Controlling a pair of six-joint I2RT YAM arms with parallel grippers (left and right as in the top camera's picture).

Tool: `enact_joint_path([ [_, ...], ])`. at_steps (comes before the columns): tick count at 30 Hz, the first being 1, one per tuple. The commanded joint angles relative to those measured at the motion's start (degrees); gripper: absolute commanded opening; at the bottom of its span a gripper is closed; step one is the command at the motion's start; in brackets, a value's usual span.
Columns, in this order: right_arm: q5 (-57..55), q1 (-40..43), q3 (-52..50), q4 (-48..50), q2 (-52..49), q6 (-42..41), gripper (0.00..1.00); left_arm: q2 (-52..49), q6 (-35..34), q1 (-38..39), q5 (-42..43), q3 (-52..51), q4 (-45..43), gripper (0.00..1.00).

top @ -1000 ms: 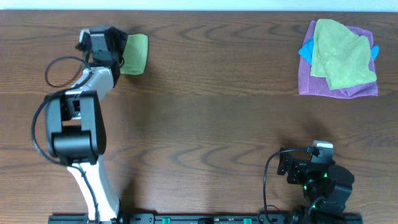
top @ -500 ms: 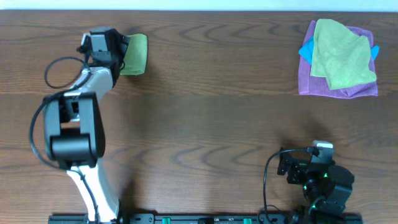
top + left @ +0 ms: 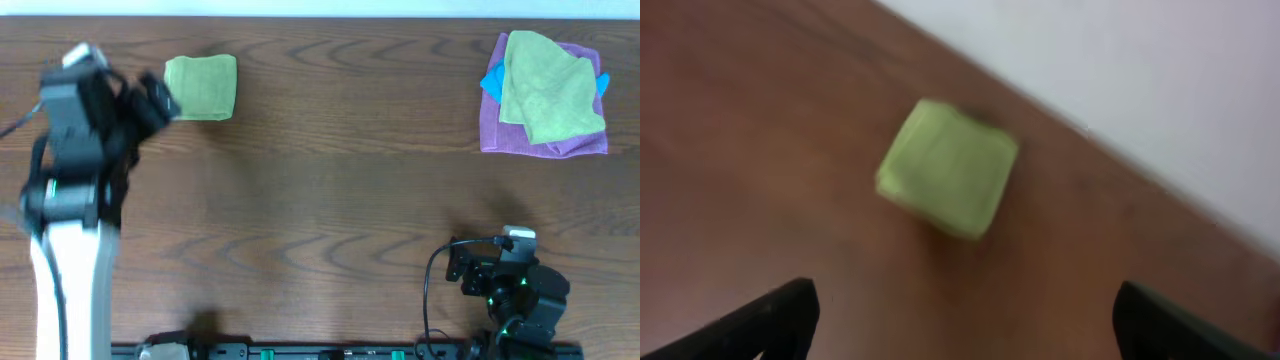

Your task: Fold the cloth

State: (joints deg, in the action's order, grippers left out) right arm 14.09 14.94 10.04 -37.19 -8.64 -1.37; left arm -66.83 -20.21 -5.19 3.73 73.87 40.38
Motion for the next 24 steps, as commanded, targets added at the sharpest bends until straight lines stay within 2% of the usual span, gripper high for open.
enact_joint_path([
  [1, 0.04, 0.42, -0.72, -0.28, 0.17, -0.50, 0.99, 10.21, 13.51, 0.07, -2.73, -7.91, 3.30, 0.95],
  [6, 0.04, 0.42, -0.72, -0.28, 0.17, -0.50, 0.99, 31.36, 15.37, 0.07, -4.79, -28.22, 3.50, 0.95],
  [10, 0.04, 0.42, -0.72, -0.28, 0.17, -0.50, 0.99, 45.81, 16.33, 0.09, -3.30, -43.71, 3.54, 0.95],
  [13, 0.04, 0.42, -0.72, -0.28, 0.17, -0.50, 0.99, 52.26, 21.33, 0.57, 0.44, -51.17, 3.34, 0.95],
  [17, 0.04, 0.42, -0.72, -0.28, 0.17, -0.50, 0.99, 56.85, 24.50, 2.47, -0.83, -56.19, 3.37, 0.95],
  [24, 0.04, 0.42, -0.72, -0.28, 0.17, -0.50, 0.99, 64.08, 24.72, 2.56, -2.84, -58.36, 9.60, 0.95],
])
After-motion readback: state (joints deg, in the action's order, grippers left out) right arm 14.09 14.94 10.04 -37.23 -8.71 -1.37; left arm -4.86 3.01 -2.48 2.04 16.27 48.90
